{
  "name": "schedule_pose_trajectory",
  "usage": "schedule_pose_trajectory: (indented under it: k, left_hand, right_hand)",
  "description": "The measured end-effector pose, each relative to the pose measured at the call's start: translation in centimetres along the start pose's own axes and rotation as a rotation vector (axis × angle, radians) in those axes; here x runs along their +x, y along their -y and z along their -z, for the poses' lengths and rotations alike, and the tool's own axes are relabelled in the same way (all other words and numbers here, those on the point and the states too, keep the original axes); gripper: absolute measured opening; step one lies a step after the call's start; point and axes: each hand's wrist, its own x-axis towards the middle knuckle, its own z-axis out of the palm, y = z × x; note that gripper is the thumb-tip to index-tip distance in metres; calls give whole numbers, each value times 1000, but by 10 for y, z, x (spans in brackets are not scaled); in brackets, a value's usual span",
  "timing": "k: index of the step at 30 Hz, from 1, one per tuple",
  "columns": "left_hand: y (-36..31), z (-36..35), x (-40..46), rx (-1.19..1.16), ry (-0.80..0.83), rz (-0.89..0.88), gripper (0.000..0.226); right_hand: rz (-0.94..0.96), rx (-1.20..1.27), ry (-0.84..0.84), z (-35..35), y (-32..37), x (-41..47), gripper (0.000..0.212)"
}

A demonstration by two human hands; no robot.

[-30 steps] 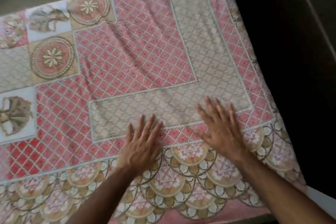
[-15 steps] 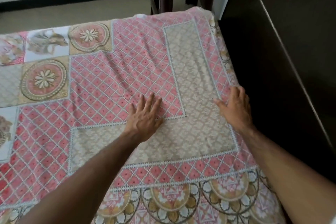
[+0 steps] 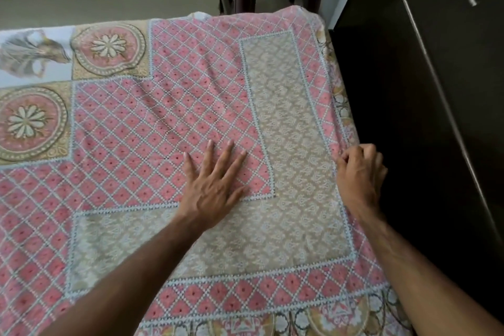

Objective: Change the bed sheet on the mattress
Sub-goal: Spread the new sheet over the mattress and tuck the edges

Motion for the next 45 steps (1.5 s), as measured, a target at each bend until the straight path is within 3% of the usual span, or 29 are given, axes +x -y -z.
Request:
schedule_pose_trajectory:
  k: [4, 8, 16, 22, 25, 29, 34, 39, 45]
  left_hand:
    - [-7, 2, 27, -5, -15, 45, 70]
    - [-13, 3, 48, 13, -32, 62, 71]
    - [-19, 16, 80, 18, -34, 60, 70]
    - [-15, 24, 118, 22, -53, 49, 72]
    - [-11, 29, 140, 20, -81, 47, 72]
    - [-3, 38, 170, 17, -115, 49, 71]
    - [-4, 37, 185, 26, -161, 67, 71]
    - [5, 40, 198, 37, -169, 41, 73]
    - [23, 45, 219, 19, -202, 124, 74]
  right_hand:
    - [17, 103, 69, 0, 15, 36, 33]
    - [114, -82, 59, -8, 36, 113, 56]
    - [412, -244, 3, -15, 34, 167, 18]
    - [251, -9, 93, -18, 38, 169, 22]
    - [151, 110, 113, -15, 48, 201, 35]
    - [199, 1, 222, -21, 74, 268, 56]
    - [398, -131, 165, -37, 83, 288, 31]
    - [518, -246, 56, -28, 74, 297, 32]
    - [233, -21, 231, -26, 92, 317, 38]
